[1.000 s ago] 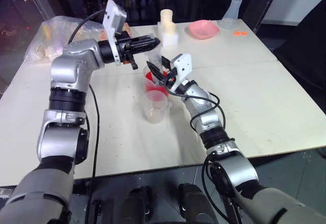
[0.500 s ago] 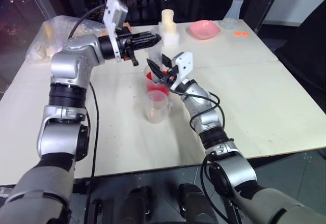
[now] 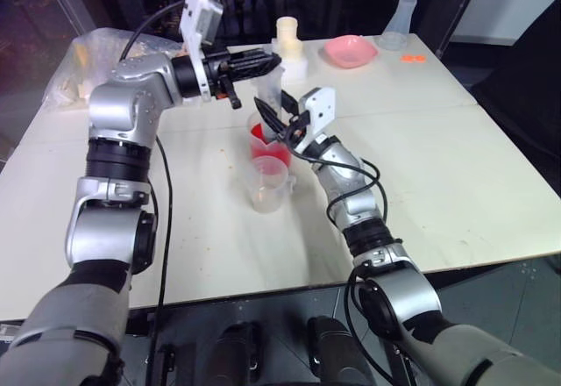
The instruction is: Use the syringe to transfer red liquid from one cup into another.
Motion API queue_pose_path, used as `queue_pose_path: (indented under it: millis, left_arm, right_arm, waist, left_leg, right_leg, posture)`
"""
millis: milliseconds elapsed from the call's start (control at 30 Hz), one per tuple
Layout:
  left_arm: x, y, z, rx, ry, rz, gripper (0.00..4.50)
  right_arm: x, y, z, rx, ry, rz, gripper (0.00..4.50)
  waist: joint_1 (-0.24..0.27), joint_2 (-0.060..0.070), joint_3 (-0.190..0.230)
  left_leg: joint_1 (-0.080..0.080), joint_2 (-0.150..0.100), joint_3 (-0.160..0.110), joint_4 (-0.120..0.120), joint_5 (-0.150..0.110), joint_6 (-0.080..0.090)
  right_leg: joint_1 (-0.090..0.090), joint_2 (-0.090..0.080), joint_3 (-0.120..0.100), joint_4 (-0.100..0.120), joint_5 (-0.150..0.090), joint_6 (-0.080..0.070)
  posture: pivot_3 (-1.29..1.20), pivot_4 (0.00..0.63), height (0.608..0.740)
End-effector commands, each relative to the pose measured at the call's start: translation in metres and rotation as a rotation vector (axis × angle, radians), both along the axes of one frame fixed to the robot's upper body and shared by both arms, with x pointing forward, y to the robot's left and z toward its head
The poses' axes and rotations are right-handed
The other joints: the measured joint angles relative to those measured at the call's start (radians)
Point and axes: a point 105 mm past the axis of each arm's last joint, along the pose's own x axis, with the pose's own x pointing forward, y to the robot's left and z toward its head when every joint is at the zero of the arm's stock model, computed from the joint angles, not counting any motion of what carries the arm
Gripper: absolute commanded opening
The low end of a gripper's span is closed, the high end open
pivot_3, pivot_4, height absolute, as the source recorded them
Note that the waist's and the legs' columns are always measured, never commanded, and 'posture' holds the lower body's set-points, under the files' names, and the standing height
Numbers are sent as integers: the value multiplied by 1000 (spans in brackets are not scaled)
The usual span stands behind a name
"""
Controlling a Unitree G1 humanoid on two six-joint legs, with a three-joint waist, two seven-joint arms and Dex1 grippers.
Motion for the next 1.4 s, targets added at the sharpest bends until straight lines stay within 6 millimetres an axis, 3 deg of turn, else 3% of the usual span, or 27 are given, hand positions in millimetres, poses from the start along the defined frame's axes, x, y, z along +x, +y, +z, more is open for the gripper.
queue_pose_path:
  millis: [33,733,1400]
  left_arm:
    - [-15,-2,53,-84,-159,-18,15]
    - [-19,5,77,-109,-203,1,15]
    - [-14,8,74,-116,-189,14,15]
  right_arm:
    - [-8,23,-16,-43,32,74,1345]
    - [-8,25,-28,-59,57,83,1345]
    - [-9,24,-27,-57,54,83,1345]
  waist:
    - [0,0,0]
    - [0,0,0]
    - [0,0,0]
  left_leg:
    - [0,0,0,0,0,0]
    - [0,0,0,0,0,0]
    - [0,0,0,0,0,0]
  right_leg:
    - [0,0,0,0,0,0]
    - [0,0,0,0,0,0]
    - [0,0,0,0,0,0]
  posture:
    - [0,150,740]
    - [0,150,740]
    - [0,150,740]
